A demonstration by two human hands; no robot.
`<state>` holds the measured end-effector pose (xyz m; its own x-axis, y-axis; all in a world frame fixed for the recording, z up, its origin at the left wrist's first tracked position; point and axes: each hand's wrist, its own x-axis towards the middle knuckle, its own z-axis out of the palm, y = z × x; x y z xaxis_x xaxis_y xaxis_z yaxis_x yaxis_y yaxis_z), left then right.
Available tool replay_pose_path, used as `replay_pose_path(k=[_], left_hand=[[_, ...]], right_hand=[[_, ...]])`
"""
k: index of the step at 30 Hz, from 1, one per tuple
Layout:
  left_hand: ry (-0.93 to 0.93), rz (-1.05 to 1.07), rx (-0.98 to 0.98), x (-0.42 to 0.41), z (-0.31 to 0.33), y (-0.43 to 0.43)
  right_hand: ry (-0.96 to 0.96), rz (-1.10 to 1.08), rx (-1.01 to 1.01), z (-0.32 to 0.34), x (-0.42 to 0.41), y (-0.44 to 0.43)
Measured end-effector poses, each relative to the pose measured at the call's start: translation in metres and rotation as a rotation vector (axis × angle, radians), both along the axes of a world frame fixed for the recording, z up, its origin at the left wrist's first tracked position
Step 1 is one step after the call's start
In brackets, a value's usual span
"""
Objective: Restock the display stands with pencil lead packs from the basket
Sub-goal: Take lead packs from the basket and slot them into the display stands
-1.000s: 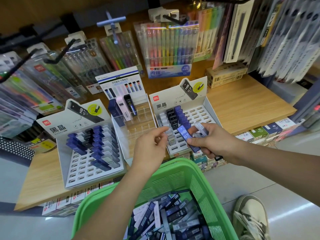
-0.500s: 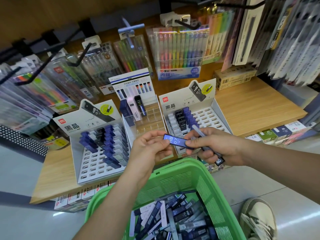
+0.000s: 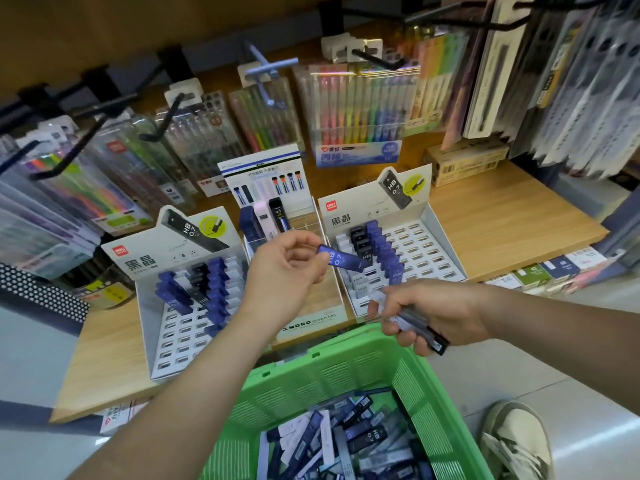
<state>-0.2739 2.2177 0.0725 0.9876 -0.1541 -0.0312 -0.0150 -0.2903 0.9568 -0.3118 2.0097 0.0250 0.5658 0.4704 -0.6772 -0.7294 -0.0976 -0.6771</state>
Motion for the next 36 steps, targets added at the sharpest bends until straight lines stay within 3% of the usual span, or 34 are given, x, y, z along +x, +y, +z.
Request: replay_pose_path(k=[8, 16, 24, 29, 34, 36], left_hand=[[-0.173, -0.159, 0.297, 0.001, -0.026, -0.044], [-0.267, -0.263, 0.562, -0.003, -0.050, -0.061], [-0.443, -0.369, 0.676, -0.001, -0.046, -0.081], [-0.393, -0.286, 0.681, -0.002, -0.053, -0.087], [-0.500, -0.294, 0.752, -0.008, -0.056, -0.088], [-0.465, -0.243, 0.687, -0.011, -0.052, -0.089]], right_hand=[[0.008, 0.065, -0.037, -0.015, -0.014, -0.044], [0.038, -0.134, -0.010, -0.020, -0.009, -0.061], [-0.034, -0.377, -0.052, -0.023, -0.004, -0.072], [-0.082, -0.376, -0.034, -0.023, -0.006, -0.070], [-0.135, -0.369, 0.010, -0.022, -0.007, -0.073], [-0.146, -0.329, 0.025, -0.019, -0.007, -0.073]])
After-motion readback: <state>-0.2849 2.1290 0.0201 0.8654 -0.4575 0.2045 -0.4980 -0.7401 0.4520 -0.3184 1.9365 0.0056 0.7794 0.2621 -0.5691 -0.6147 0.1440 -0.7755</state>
